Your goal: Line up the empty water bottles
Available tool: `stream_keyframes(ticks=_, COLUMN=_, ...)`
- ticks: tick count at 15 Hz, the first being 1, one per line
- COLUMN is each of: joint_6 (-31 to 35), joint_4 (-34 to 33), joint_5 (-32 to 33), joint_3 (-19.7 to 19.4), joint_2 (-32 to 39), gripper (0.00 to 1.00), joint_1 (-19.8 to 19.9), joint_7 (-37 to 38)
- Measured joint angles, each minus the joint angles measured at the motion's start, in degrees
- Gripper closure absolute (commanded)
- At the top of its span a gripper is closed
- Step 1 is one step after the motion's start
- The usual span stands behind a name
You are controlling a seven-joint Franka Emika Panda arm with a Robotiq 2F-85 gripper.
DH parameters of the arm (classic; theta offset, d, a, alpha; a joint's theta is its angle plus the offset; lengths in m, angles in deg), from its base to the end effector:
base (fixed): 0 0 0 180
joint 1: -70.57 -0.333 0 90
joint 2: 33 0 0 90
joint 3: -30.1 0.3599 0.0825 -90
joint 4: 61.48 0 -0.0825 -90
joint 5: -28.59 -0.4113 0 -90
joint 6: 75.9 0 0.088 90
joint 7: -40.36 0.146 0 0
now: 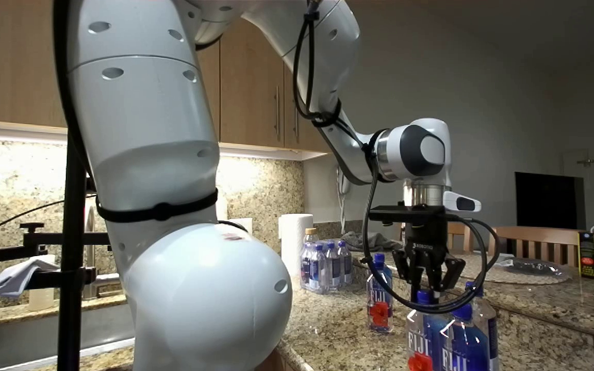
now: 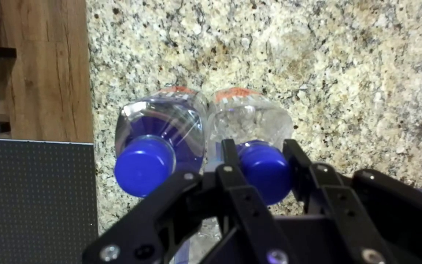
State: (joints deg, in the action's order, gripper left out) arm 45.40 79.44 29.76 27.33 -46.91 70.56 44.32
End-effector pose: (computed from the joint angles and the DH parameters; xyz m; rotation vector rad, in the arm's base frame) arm 0.4441 -0.0228 0.3663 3.1271 -0.1625 -0.1564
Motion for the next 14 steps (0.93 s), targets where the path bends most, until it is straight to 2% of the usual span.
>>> stream_keyframes(ticks=4, joint_6=-0.12, joint_4=0.0, joint_5=0.0, joint_3=0.0, joint_2=0.0, gripper=0.83, joint_1=0.14, joint_7=0.18)
stream_keyframes(ticks=5, joint_6=-0.14, joint_4=0.0, joint_5=0.0, joint_3=0.0, joint_2=0.0, gripper=0.64, joint_1=0.21, joint_7=0.22)
stream_keyframes(ticks=6, joint_6=-0.14, joint_4=0.0, joint_5=0.0, joint_3=0.0, joint_2=0.0, gripper=0.39, joint_1=0.29, joint_7=0.35)
stream_keyframes(ticks=8, joint_6=-0.17, joint_4=0.01, joint_5=0.0, joint_3=0.0, joint_2=0.0, gripper=0.35, joint_1=0.45, joint_7=0.84)
stream_keyframes(ticks=12, joint_6=-0.19, joint_4=0.17, joint_5=0.0, joint_3=0.0, joint_2=0.27, gripper=0.1, joint_1=0.67, joint_7=1.29)
stream_keyframes(ticks=14, joint_6=-0.2, joint_4=0.17, joint_5=-0.02, joint_3=0.03, joint_2=0.4, gripper=0.04, joint_1=0.67, joint_7=1.3)
